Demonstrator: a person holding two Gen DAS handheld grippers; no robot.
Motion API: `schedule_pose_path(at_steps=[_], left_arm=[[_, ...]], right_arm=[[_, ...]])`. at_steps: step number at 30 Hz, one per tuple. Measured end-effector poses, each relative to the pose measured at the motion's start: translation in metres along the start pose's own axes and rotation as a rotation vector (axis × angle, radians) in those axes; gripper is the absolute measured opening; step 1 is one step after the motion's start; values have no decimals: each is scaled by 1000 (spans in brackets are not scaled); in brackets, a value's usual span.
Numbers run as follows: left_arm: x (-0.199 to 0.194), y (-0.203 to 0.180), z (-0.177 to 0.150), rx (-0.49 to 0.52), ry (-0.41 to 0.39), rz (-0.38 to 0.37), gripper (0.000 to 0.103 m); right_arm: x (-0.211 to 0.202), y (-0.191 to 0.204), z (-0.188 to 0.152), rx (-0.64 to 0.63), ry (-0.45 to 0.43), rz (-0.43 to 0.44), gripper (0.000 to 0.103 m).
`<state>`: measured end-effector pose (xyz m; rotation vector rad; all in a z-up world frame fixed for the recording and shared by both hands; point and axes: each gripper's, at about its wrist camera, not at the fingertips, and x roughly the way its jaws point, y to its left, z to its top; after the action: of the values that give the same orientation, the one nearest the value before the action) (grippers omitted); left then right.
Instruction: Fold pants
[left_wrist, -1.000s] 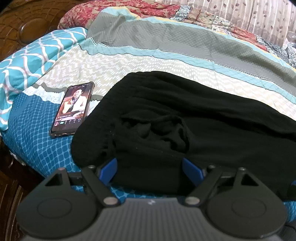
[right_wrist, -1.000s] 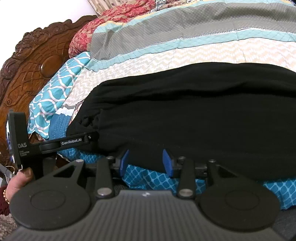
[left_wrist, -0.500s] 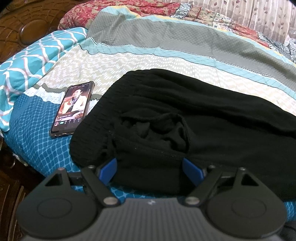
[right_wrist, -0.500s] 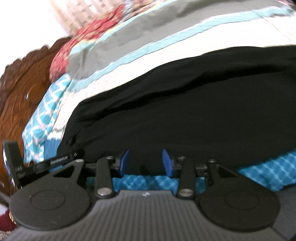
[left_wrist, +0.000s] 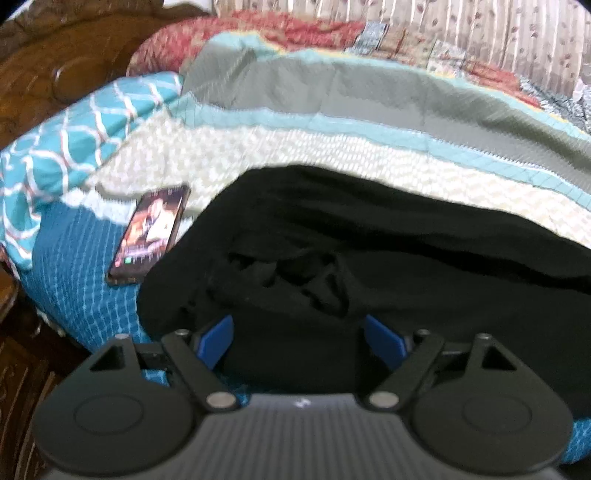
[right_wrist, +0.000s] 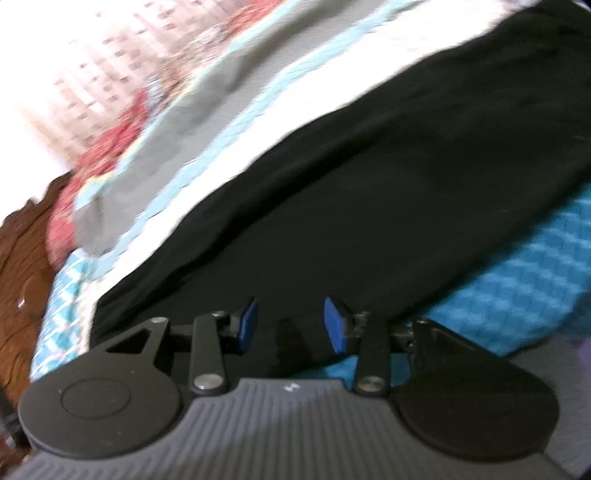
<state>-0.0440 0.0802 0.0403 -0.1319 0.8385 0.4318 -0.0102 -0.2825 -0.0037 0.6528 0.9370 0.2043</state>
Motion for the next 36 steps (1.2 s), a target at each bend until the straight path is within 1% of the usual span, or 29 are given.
schedule_pose_path(at_steps=[1,2,3,4,6,8,10,13,14,15,18,19,20,23,27,30,34,36], left_arm=[[-5,-6,0,20,-26,4,81],[-10,-11,1,40,-51,5,81],[-14,-17,2,57,-73,3,81],[-19,-24,3,76,-96,-3,81],[-25,-37,6,110,-127,-28,81],[-25,-54,8,153,-129,-64,82],[-20,-71,9,195,-96,-89,82],[-9,-95,8,242,-17,-126,82],[-6,-101,8,259,3,-134,82],[-4,-106,8,275,17,-141,82],[-1,-120,10,301,58,-160,82],[0,-124,12,302,73,-169,82],[0,-129,14,304,85,-180,82],[0,-141,24,313,107,-209,82],[-4,-159,34,331,128,-256,83],[-7,-178,39,350,148,-292,83],[-6,-202,42,378,188,-342,83],[-6,-214,46,396,203,-369,83]], right_arm=[[-2,-9,2,23,-8,-21,41],[-4,-17,5,52,-14,-8,37],[-8,-22,6,76,-23,-2,36],[-14,-26,8,85,-45,-14,37],[-32,-30,11,68,-120,-59,40],[-53,-42,15,68,-190,-82,41],[-74,-61,19,103,-254,-93,42],[-106,-100,23,186,-369,-106,43],[-114,-112,23,211,-401,-111,45],[-122,-125,23,232,-435,-112,49],[-137,-155,25,264,-519,-131,57],[-136,-157,30,272,-536,-139,57],[-137,-167,33,285,-555,-140,57],[-137,-189,39,312,-588,-115,57],[-125,-198,58,294,-604,-82,59],[-117,-199,61,290,-609,-79,59],[-108,-209,71,302,-619,-42,59],[-105,-208,75,281,-613,-47,59]])
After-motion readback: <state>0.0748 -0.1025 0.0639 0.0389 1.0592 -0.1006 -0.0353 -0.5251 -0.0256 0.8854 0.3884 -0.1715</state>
